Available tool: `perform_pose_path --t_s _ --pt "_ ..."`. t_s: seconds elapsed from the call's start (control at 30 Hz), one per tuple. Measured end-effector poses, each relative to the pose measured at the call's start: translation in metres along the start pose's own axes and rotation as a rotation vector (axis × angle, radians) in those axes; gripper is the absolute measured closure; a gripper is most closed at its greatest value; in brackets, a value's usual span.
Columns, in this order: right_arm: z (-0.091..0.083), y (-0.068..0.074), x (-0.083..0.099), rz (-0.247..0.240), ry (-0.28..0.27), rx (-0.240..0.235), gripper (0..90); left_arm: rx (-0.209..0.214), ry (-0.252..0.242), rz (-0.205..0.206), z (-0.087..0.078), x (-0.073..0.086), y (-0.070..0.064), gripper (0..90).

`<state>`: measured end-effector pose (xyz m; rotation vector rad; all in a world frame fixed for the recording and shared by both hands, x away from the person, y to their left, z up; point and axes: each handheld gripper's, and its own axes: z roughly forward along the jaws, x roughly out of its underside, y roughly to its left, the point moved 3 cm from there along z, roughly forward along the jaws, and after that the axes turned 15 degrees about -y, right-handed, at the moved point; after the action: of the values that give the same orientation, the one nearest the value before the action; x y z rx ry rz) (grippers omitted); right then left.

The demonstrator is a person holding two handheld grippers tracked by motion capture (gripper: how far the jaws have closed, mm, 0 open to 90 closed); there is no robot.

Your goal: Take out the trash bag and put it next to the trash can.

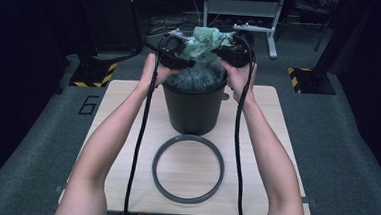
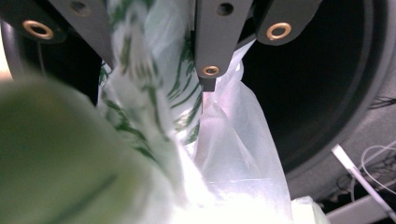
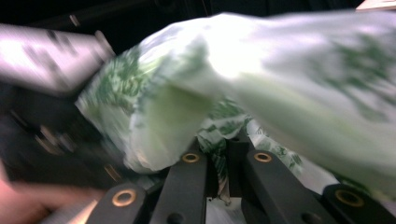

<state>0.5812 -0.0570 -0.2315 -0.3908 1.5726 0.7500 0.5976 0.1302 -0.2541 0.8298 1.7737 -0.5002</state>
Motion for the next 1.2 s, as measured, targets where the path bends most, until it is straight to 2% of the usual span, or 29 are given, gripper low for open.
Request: perform_pose_path --t_s 0.1,0.13,0.2,0.3,0.37,0.4,0.47,0.5,0.6,0.63,0.77,0.87,0.93,1.07,1.17,1.2 --pt "0.001 -0.002 0.006 -0.043 0.061 -0.001 75.2 -0.008 -0.015 -0.003 -0.006 -0.006 0.004 86.3" --pt "0.002 -0.003 0.008 -0.055 0.072 -0.019 64.5 -0.006 -0.020 -0.003 -0.008 -0.008 0.006 86.3" --pt "0.006 -0.001 0.012 -0.088 0.136 -0.044 46.8 -0.004 -0.033 -0.001 -0.012 -0.013 0.005 86.3" --pt "0.014 0.006 0.019 -0.146 0.212 -0.074 26.0 0.010 -0.049 -0.002 -0.016 -0.023 0.003 86.3" --pt "0.020 0.013 0.024 -0.187 0.250 -0.089 16.9 0.027 -0.057 0.000 -0.018 -0.030 0.000 86.4" --pt "0.022 0.016 0.026 -0.213 0.255 -0.082 14.8 0.031 -0.052 0.006 -0.019 -0.032 -0.002 86.4" --pt "0.026 0.022 0.029 -0.245 0.262 -0.080 16.1 0.042 -0.048 0.023 -0.019 -0.036 -0.007 86.4" --pt "0.027 0.024 0.030 -0.272 0.253 -0.077 20.2 0.045 -0.043 0.030 -0.019 -0.037 -0.009 86.4" --pt "0.027 0.026 0.033 -0.314 0.239 -0.075 43.0 0.061 -0.044 0.028 -0.019 -0.039 -0.012 86.4" --pt "0.027 0.026 0.033 -0.315 0.232 -0.083 47.3 0.069 -0.042 0.029 -0.018 -0.039 -0.013 86.5" --pt "0.026 0.025 0.035 -0.300 0.197 -0.075 77.1 0.074 -0.045 0.022 -0.017 -0.038 -0.012 86.3" --pt "0.027 0.027 0.037 -0.296 0.200 -0.078 87.7 0.077 -0.048 0.017 -0.016 -0.035 -0.010 83.2" --pt "0.027 0.028 0.037 -0.297 0.200 -0.073 88.5 0.082 -0.049 0.019 -0.017 -0.034 -0.008 76.3" --pt "0.025 0.027 0.036 -0.286 0.196 -0.061 89.0 0.052 -0.051 0.033 -0.020 -0.032 -0.005 43.5" --pt "0.023 0.023 0.035 -0.277 0.195 -0.043 89.2 0.029 -0.047 0.038 -0.023 -0.029 -0.001 26.1" --pt "0.022 0.022 0.035 -0.280 0.194 -0.039 89.2 0.034 -0.048 0.036 -0.025 -0.028 0.000 22.9"
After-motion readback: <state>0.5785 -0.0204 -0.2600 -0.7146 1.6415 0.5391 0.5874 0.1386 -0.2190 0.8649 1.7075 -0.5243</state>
